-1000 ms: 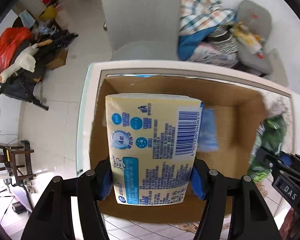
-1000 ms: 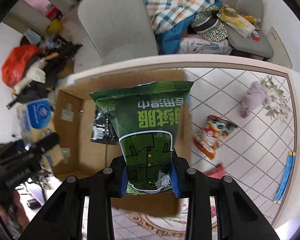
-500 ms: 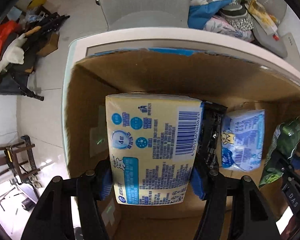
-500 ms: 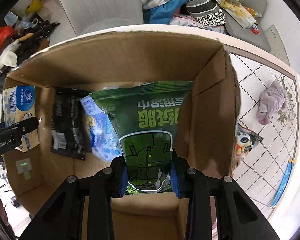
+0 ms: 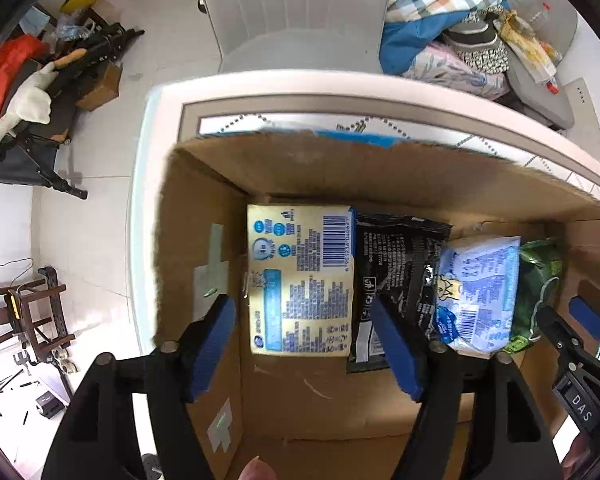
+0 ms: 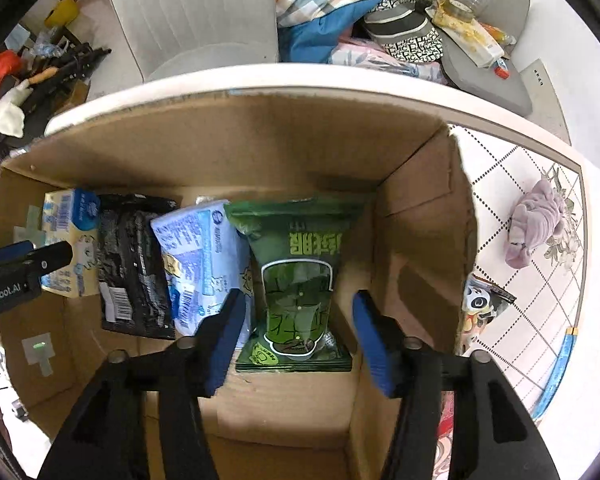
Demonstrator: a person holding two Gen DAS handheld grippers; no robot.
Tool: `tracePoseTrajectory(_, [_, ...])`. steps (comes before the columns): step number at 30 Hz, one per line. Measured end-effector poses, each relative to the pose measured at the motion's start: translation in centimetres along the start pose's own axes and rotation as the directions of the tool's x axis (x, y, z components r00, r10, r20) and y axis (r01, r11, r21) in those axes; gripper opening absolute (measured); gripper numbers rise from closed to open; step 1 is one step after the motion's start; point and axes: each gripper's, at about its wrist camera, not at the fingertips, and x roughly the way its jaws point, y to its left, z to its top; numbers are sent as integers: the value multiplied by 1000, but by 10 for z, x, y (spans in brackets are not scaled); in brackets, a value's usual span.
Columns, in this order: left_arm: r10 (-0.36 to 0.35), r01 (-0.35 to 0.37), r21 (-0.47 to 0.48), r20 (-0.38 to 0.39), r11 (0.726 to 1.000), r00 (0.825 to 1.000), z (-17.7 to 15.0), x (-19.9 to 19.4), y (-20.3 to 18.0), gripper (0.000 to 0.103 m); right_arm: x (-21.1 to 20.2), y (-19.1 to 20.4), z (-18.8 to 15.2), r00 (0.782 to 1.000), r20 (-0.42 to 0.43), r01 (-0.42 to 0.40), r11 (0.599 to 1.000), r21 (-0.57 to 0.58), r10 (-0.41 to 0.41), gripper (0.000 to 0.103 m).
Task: Organize soft objects
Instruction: 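Lower the carton and green bag into the box and open both tools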
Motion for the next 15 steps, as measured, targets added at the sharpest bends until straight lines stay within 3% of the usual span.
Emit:
tracePoseTrajectory(3, [-1, 1, -11, 33, 1000, 999, -10, -16, 3, 75, -9, 0, -4, 1000, 7, -9, 1000, 1, 9, 61])
tracePoseTrajectory(4, [0, 0, -13, 41, 1000, 999, -15, -20, 4, 81, -13, 2, -7, 1000, 9, -9, 1000, 1, 9, 64])
tracePoseTrajectory(5, [-1, 2, -15, 52, 1000, 999, -20, -25, 5, 94, -17, 2, -11, 1000, 12, -17, 1000, 0, 17, 65])
tracePoseTrajectory(6, [-1, 3, -16, 67, 1000, 998, -25, -30, 4, 98, -23, 4, -16, 1000, 16, -26, 1000, -1, 26, 67])
tracePoseTrajectory(12, [-36, 40, -24, 137, 999, 990, -63, -55, 4, 99, -48, 11, -46, 997, 50, -62, 998, -16, 62, 98])
tracePoseTrajectory(15, [-37, 43, -28, 169, 999, 985, -82, -69, 3, 99, -63, 13, -66, 995, 75, -58, 998, -28, 60, 102])
